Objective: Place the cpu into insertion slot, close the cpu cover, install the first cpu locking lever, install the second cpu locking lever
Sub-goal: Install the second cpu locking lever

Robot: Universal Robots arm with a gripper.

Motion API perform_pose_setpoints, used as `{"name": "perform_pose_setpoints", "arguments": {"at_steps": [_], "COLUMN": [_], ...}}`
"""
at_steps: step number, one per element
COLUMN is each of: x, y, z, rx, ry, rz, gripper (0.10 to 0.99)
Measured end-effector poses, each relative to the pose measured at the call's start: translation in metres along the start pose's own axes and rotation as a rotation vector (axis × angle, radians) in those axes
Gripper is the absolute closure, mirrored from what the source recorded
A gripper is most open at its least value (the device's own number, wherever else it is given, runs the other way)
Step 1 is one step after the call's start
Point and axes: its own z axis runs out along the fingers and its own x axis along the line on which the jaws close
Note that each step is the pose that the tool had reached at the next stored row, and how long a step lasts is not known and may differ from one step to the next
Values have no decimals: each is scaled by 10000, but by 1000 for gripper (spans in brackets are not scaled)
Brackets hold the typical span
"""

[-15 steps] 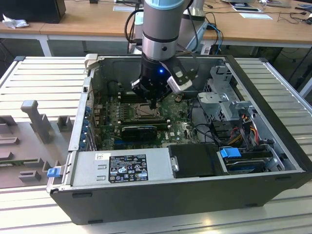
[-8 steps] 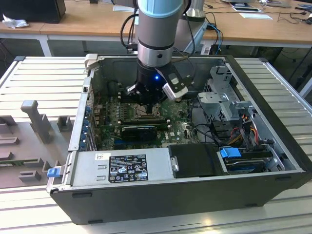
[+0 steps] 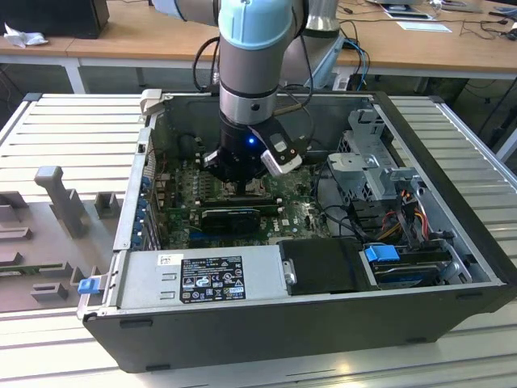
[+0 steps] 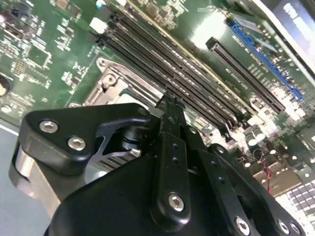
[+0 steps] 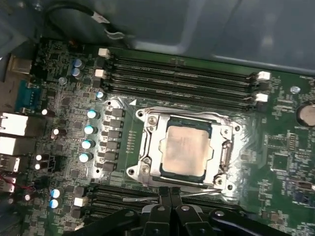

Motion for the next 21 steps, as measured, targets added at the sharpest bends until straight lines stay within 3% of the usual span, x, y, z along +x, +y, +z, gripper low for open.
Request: {"name": "perform_pose_setpoints", "arguments": {"at_steps": [5,7,8,10,11,12,16,21], "x": [72,90,102,119,134,147,199,212], "y": [-70,-79,-82,-88,-111,-133,-189,-200], "z": [-4,-4,-4,-4,-5,-6,-8,3], "rx": [-179,-409,-583,-820,-1000,-1065,-1172,-1274], "ry": [-20,-49,-72,-103,-130,-140,-156,-182], "rz": [-100,-166,-204,-247,-271,-277,-278,-209], "gripper": [980,980,980,980,980,980,980,980]}}
